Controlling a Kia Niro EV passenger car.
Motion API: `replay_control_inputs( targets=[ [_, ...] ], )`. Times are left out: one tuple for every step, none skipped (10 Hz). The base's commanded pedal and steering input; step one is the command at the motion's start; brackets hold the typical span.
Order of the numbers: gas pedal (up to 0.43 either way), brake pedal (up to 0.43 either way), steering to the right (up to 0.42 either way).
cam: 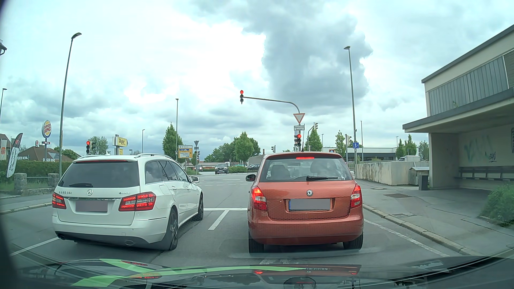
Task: Follow the waypoints while adhering to traffic rules and regulations
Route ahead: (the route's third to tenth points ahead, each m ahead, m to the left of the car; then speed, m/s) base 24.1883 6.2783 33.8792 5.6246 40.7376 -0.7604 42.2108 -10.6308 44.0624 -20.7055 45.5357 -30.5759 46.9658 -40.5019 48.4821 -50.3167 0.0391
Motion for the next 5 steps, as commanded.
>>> replay_control_inputs(
  targets=[
    [0.000, 0.000, -0.014],
    [0.000, 0.000, -0.014],
    [0.000, 0.000, -0.013],
    [0.000, 0.000, -0.011],
    [0.000, 0.000, -0.008]
  ],
)
